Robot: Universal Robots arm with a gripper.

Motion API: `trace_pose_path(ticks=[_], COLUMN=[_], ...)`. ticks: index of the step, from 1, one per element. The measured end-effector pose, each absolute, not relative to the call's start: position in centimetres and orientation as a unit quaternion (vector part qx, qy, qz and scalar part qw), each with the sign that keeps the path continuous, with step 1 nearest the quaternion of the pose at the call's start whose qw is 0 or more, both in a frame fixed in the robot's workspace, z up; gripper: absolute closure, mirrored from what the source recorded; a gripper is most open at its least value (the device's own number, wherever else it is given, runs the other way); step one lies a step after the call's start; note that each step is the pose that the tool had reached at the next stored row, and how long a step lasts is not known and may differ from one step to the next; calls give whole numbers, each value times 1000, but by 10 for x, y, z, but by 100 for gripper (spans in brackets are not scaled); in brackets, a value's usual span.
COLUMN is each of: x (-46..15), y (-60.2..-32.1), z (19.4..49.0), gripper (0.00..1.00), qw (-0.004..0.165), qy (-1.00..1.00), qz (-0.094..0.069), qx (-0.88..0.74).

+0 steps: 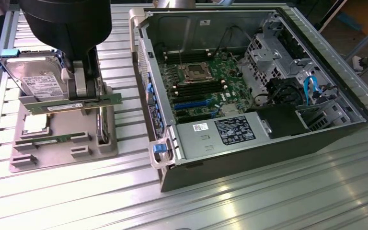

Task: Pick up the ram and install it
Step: 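Pick up the ram and move it above insertion slot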

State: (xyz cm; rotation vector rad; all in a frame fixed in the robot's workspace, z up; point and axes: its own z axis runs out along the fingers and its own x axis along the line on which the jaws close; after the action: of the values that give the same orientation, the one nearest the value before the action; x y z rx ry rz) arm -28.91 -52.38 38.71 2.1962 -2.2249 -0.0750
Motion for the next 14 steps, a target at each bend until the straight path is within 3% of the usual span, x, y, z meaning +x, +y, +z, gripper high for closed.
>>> trace_pose_path(ticks=[14], x=[-287], y=[-524], z=[391], gripper=[88], qw=[7], qy=[-711], qz=[-24], qx=[702])
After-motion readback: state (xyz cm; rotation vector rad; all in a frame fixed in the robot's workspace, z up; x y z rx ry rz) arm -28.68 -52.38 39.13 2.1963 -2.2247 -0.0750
